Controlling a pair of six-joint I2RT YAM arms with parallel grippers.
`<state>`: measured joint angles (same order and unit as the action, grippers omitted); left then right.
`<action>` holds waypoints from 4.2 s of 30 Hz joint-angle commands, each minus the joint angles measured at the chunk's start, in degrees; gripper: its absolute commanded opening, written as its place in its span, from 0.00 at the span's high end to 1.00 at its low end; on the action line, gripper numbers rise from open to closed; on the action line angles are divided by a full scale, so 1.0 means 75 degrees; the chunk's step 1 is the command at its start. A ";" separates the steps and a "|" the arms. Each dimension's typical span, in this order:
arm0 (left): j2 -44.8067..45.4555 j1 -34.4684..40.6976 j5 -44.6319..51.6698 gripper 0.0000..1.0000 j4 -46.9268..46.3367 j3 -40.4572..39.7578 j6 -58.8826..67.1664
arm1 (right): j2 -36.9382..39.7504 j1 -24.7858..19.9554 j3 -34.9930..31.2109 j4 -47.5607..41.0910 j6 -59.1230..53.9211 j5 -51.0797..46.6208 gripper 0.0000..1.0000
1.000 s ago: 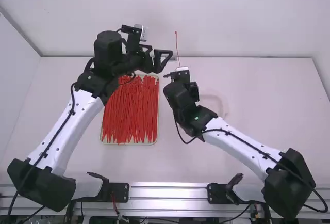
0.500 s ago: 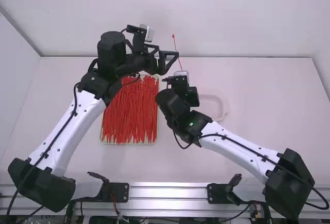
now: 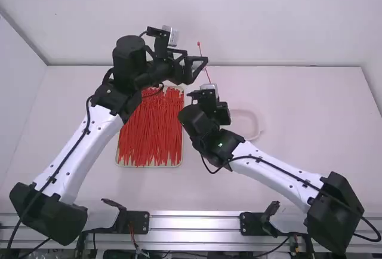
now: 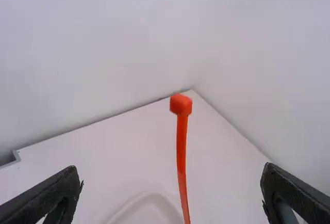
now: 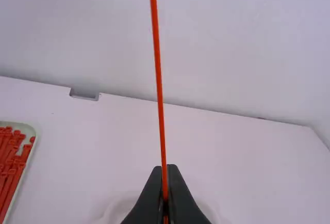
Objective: Fasten the cable tie
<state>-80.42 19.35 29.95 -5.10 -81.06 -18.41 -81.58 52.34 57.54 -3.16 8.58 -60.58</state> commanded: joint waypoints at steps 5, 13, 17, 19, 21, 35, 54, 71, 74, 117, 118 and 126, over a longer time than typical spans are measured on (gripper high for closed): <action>-0.0015 0.0052 0.0076 0.17 0.0026 -0.0227 -0.0055 | 0.0003 0.0187 0.0239 0.0015 -0.0003 -0.0230 1.00; -0.0015 0.0090 0.0085 0.47 0.0009 -0.0227 -0.0050 | 0.0003 0.0370 0.0239 0.0044 -0.0003 -0.0560 1.00; -0.0015 0.0122 0.0087 0.71 0.0000 -0.0227 -0.0035 | 0.0003 0.0376 0.0239 0.0017 -0.0009 -0.0530 1.00; -0.0015 0.0119 0.0085 0.85 0.0000 -0.0227 -0.0023 | 0.0003 0.0358 0.0239 0.0015 -0.0006 -0.0530 1.00; -0.0015 0.0119 0.0085 0.99 0.0023 -0.0227 -0.0015 | 0.0003 0.0358 0.0239 0.0012 -0.0009 -0.0527 1.00; -0.0015 0.0009 -0.0012 0.99 0.0137 -0.0227 0.0361 | 0.0006 0.0373 0.0242 0.0079 -0.0154 -0.0498 0.53; -0.0015 -0.0548 -0.0927 0.99 -0.0085 -0.0227 0.1008 | 0.1349 0.0367 0.0239 -0.0344 -0.1014 0.2183 0.02; -0.0015 -0.1614 0.2229 0.99 -0.0090 -0.0227 0.1434 | 0.3217 -0.0743 0.0233 -0.1737 -0.2582 0.6659 0.02; -0.0015 -0.1734 0.3179 0.99 -0.0184 -0.0227 0.1649 | 0.3229 -0.1437 0.0233 -0.1769 -0.2862 0.7822 0.02; -0.0023 -0.0851 0.5158 0.99 -0.1061 0.0198 0.3497 | -0.0023 -0.5182 0.0233 -0.0615 -0.4800 1.8704 0.02; -0.0020 -0.0848 0.5082 0.99 -0.1067 0.0198 0.3494 | -0.0023 -0.5103 0.0233 -0.0606 -0.4811 1.8704 0.04; -0.0020 -0.0851 0.5161 0.98 -0.1032 0.0216 0.3573 | -0.0023 -0.4814 0.0233 -0.0597 -0.4954 1.8704 0.23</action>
<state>-80.42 12.82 68.31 -13.04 -79.75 7.55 -81.54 15.86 57.58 -7.84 -28.12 78.52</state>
